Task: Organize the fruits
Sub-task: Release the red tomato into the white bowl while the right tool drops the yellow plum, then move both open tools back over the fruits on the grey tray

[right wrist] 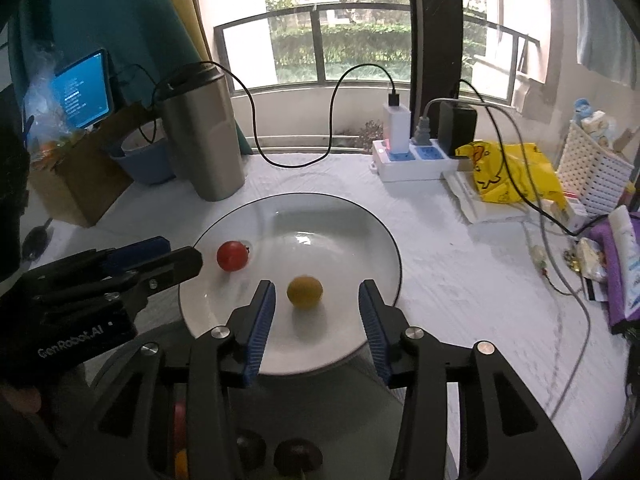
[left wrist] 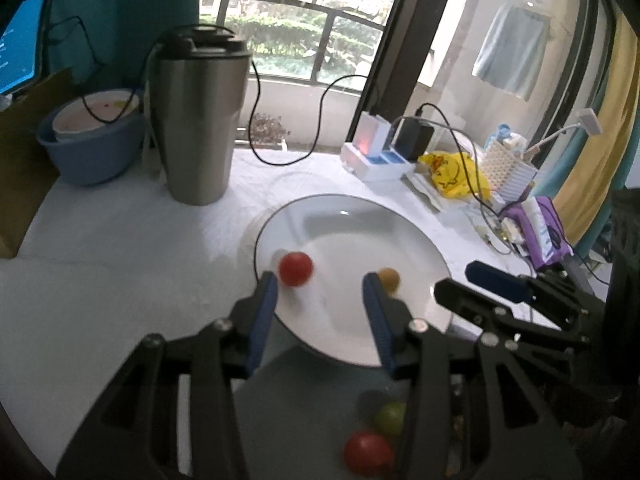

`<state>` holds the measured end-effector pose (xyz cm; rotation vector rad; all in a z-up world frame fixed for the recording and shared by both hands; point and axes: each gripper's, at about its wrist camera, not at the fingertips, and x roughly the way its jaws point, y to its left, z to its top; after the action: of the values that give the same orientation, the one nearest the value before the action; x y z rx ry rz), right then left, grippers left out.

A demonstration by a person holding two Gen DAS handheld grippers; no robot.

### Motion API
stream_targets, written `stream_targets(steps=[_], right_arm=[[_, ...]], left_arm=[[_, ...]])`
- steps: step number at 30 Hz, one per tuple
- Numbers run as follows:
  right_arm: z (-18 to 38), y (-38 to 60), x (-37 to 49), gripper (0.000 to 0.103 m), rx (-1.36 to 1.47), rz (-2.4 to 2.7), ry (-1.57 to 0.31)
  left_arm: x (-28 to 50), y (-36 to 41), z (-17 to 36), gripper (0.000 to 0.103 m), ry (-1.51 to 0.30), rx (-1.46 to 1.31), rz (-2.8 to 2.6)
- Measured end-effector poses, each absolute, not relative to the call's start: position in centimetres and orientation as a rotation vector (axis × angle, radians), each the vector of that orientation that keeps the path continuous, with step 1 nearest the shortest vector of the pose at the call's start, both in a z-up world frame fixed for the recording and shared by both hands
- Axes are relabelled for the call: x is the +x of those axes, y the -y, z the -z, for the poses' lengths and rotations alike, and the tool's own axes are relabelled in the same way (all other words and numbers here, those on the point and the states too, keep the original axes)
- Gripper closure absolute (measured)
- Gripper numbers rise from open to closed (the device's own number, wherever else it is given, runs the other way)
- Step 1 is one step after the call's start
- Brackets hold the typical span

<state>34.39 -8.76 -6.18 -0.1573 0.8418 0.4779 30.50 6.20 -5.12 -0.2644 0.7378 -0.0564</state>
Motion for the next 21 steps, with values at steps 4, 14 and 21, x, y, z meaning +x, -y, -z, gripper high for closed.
stream_targets(steps=[4,14,21], right_arm=[[5.6,9.5,32.9,0.057,-0.146,-0.475,-0.838],[4.4,11.0,29.2,0.057,-0.143,-0.468,-0.814],[4.6,12.0,26.9,0.057,-0.137,-0.472,-0.817]], left_arm=[[28.9,-5.6,4.6,0.057,-0.724,-0.259,0.061],[25.1,-4.3,4.0,0.056,-0.712,-0.253,0.08],[22.5,-3.6,4.1,0.056,-0.705,-0.249,0.081]])
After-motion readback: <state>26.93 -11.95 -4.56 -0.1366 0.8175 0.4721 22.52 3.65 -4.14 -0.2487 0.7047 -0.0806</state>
